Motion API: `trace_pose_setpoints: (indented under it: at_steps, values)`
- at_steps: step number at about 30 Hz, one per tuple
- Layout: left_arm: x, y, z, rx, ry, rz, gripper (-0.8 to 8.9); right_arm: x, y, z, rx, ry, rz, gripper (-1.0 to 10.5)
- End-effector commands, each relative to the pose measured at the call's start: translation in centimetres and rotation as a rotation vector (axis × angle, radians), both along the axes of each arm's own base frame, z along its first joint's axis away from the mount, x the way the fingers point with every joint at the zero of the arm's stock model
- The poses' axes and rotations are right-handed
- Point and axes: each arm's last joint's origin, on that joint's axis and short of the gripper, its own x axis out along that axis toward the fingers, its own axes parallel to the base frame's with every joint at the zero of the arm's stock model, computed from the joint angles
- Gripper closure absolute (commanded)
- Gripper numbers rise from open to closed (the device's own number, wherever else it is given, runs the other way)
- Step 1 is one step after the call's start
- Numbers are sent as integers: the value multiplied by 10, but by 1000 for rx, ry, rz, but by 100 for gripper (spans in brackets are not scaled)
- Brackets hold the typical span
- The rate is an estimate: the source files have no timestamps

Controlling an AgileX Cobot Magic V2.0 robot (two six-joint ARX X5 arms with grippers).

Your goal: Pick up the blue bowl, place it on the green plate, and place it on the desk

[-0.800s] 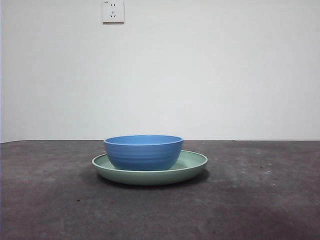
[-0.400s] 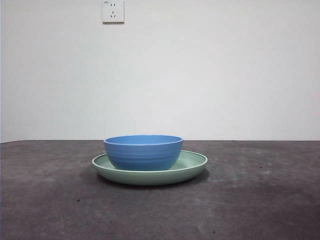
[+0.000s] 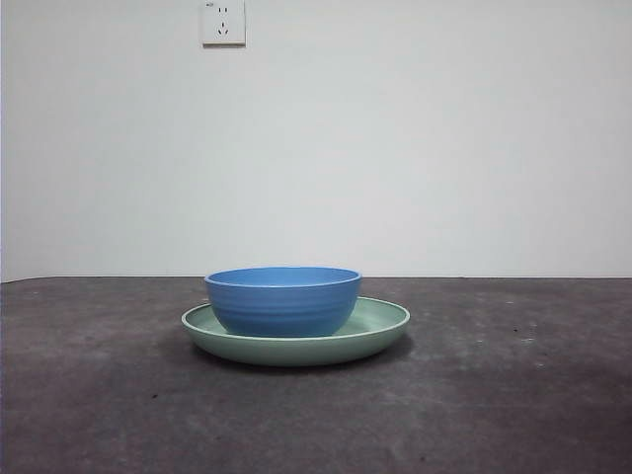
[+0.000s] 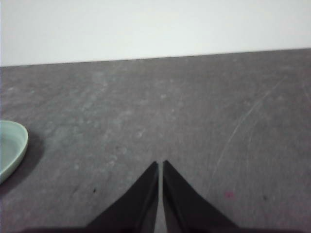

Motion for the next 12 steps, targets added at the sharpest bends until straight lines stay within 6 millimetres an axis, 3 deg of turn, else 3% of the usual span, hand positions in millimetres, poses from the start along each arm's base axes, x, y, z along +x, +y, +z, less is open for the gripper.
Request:
trace_pose_setpoints:
  at_steps: [1, 12]
  values:
    - [1, 0, -8, -5, 26, 4, 799, 0, 0, -5, 14, 37, -9, 938]
    - [1, 0, -8, -5, 26, 4, 799, 0, 0, -2, 14, 16, -1, 938]
